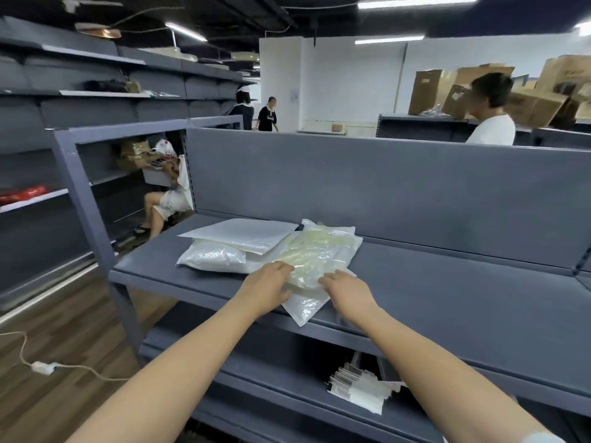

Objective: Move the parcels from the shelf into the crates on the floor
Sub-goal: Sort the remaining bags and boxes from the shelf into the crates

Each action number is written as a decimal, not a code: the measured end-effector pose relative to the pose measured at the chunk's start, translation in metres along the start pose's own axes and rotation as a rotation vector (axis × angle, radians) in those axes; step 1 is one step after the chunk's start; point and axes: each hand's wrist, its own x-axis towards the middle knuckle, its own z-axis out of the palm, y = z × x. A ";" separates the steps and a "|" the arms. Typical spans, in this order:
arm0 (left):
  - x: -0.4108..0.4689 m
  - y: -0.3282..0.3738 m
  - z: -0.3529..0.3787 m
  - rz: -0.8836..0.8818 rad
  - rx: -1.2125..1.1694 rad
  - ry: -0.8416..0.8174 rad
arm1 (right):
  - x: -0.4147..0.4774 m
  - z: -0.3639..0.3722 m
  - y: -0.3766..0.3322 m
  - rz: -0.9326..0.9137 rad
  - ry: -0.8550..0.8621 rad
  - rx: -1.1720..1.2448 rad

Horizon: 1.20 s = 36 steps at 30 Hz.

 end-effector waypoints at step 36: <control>-0.022 0.022 -0.046 -0.213 -1.664 0.295 | -0.033 -0.084 0.009 0.346 0.570 1.765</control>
